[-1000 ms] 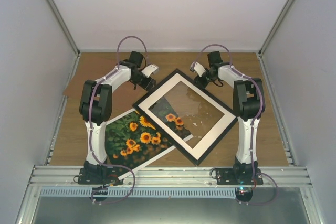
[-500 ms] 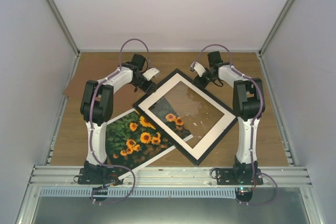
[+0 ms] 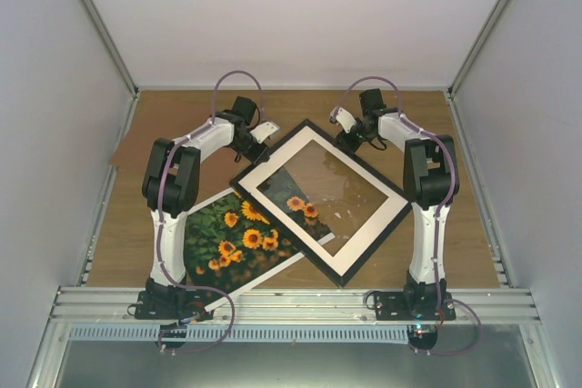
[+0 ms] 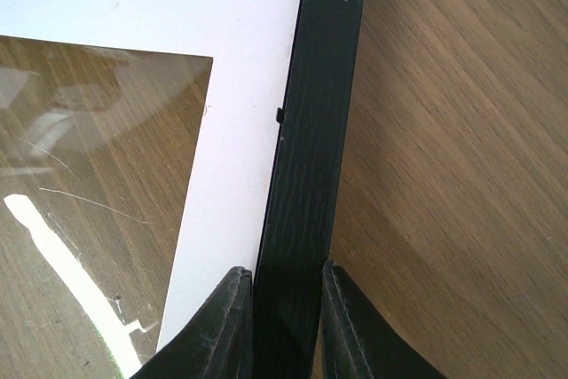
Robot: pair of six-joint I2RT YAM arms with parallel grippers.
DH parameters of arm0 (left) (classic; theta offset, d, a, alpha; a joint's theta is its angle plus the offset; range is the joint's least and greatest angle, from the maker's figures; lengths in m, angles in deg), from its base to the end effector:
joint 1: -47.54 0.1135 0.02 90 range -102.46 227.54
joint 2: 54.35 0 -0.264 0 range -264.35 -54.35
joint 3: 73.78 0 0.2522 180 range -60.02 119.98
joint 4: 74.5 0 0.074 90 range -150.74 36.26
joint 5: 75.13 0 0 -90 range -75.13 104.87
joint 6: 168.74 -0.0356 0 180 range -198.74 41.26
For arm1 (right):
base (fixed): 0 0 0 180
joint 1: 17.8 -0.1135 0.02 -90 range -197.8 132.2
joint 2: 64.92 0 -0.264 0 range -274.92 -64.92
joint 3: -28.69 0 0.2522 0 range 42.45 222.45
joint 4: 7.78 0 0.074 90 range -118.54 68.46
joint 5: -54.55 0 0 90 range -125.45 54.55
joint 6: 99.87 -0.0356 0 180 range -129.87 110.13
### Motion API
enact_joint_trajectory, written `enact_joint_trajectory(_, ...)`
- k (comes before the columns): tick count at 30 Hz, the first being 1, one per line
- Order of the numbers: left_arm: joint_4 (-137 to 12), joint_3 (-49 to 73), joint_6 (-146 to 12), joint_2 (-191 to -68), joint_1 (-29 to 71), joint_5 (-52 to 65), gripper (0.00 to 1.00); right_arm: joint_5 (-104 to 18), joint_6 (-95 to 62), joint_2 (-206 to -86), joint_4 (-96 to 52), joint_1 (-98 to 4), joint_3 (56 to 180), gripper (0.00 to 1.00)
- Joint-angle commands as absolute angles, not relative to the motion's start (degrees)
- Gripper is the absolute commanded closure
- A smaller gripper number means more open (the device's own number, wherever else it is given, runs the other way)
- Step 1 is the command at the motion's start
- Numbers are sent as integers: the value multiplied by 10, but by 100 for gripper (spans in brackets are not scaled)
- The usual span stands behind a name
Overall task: Put the photo into the frame
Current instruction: Adjust the photo frame item on the photo frame.
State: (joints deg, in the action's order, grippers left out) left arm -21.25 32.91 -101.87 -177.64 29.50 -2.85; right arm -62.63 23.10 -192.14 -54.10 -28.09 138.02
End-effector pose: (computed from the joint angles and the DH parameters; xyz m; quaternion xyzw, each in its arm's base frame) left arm 0.4186 -0.1477 0.1608 0.3673 0.9012 -0.1438 0.1794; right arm 0.4553 0.0992 0.1511 -0.3980 0.8614 0.1819 0.2577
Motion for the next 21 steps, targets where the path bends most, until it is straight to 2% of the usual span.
enact_joint_trajectory(1, -215, 338, -1022, -1785, 293, -9, 77, -637, 255, -1937, -541, -287, 1368, 94)
enact_joint_trajectory(9, -205, 353, -1020, -1786, 294, -28, 100, -636, 254, -1939, -540, -288, 1368, 94)
enact_joint_trajectory(15, -191, 373, -1013, -1797, 301, -48, 100, -637, 252, -1939, -539, -287, 1368, 94)
enact_joint_trajectory(16, -189, 377, -1011, -1796, 302, -56, 99, -637, 251, -1939, -538, -288, 1368, 94)
enact_joint_trajectory(17, -190, 380, -1007, -1795, 303, -56, 93, -637, 250, -1938, -539, -288, 1368, 94)
enact_joint_trajectory(21, -194, 386, -993, -1781, 307, -55, 59, -642, 241, -1938, -540, -287, 1366, 94)
